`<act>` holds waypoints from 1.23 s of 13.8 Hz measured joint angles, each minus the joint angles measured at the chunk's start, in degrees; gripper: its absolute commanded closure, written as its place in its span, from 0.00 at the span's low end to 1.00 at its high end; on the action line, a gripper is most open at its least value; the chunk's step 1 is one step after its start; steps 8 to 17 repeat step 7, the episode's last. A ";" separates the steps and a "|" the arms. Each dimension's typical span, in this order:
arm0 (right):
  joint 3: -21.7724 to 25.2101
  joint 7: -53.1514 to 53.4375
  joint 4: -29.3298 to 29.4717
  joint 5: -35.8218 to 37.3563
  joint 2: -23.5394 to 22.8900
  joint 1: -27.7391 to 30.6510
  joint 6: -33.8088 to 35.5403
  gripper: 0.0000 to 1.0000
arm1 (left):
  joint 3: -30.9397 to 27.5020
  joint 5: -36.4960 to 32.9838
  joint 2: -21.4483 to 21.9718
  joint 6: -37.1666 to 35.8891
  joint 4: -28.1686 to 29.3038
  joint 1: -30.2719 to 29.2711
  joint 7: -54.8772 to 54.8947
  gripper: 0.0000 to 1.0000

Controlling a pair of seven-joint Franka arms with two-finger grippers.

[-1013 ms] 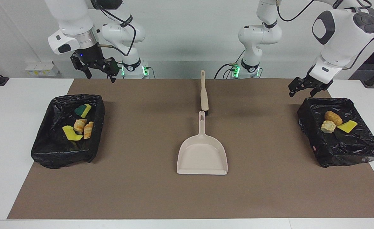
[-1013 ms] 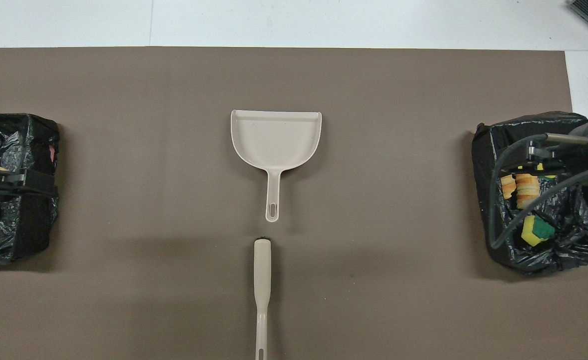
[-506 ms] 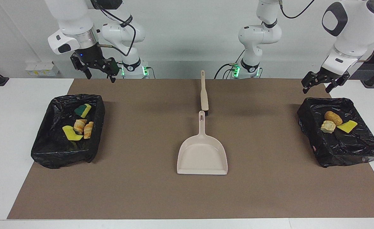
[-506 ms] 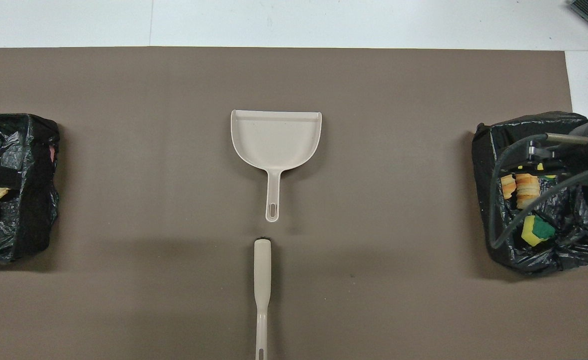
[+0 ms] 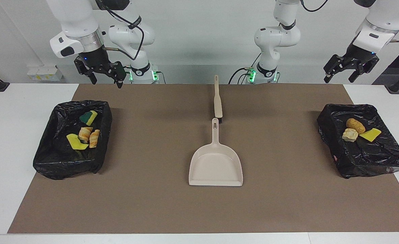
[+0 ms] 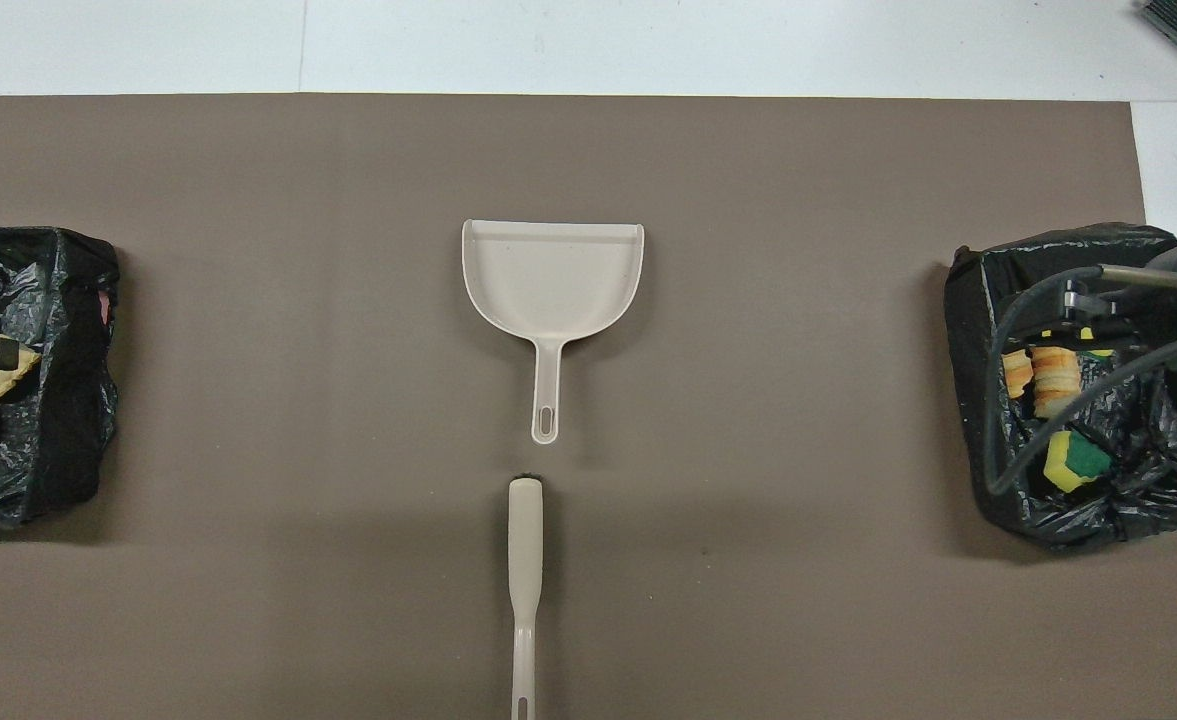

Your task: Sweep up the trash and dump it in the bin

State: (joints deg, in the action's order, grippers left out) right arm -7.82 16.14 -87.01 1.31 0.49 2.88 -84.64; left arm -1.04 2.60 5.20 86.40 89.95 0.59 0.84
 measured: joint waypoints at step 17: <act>0.00 0.00 0.00 0.00 0.00 0.07 0.00 0.00 | 1.64 0.26 0.46 -0.93 1.26 0.02 -1.49 0.00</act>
